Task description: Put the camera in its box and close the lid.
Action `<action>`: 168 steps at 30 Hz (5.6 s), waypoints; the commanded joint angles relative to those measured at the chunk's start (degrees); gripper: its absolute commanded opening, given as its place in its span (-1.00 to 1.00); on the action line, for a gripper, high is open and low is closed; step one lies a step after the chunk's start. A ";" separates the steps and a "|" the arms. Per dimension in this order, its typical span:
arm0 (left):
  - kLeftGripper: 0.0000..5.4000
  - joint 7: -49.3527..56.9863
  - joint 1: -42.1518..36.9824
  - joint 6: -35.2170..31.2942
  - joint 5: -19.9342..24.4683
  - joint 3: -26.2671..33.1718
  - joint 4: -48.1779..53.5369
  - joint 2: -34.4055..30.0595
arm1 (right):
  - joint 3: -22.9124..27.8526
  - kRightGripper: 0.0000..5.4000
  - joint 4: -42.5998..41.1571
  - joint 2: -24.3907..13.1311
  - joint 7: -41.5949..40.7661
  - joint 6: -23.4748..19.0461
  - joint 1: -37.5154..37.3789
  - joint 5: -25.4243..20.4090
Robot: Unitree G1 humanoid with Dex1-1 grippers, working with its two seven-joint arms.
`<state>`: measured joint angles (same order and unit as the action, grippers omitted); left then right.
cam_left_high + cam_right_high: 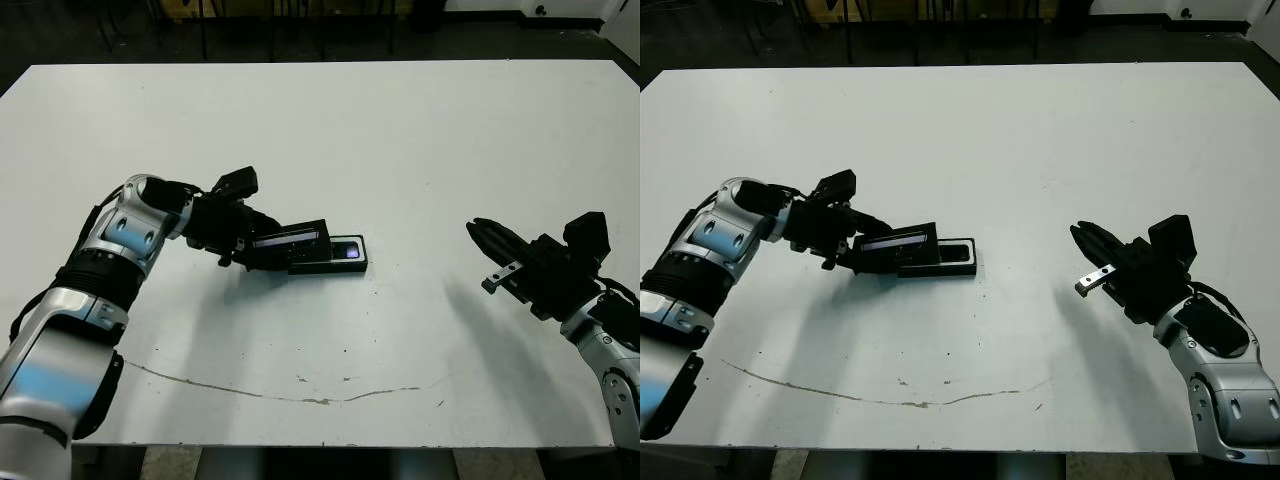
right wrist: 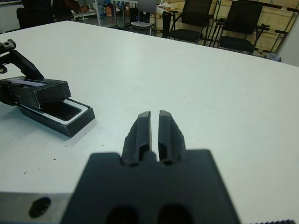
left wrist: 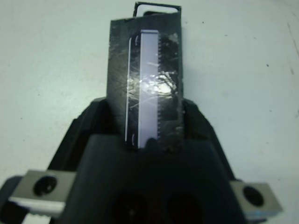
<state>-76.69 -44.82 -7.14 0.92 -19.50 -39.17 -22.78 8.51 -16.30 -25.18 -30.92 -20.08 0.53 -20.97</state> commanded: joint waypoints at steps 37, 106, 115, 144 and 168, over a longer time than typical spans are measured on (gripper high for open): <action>-0.03 1.00 3.40 2.99 -0.54 0.99 -4.62 3.17 | -0.41 -1.00 5.12 -0.24 -2.76 4.98 -0.51 0.36; -0.03 5.36 -7.93 6.10 -12.03 -7.18 -18.11 22.47 | 0.79 -1.00 3.60 -0.90 -1.72 2.30 0.19 -0.57; -0.03 6.86 -7.45 7.98 -14.71 -9.34 -17.14 23.45 | 0.70 -1.00 3.15 -1.00 -1.50 2.34 0.20 -0.02; 0.99 10.00 -5.45 13.47 -16.07 -12.21 -15.12 24.44 | 0.99 -1.00 1.18 -0.83 -0.42 -0.03 -0.68 -0.67; 0.99 7.61 7.23 1.22 3.03 3.62 14.43 12.02 | 6.73 -1.00 -3.70 2.52 4.69 -1.32 -2.14 -7.87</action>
<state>-69.57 -41.02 -3.18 1.91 -17.28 -29.44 -9.55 14.55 -19.18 -23.16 -27.22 -19.75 -0.64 -28.08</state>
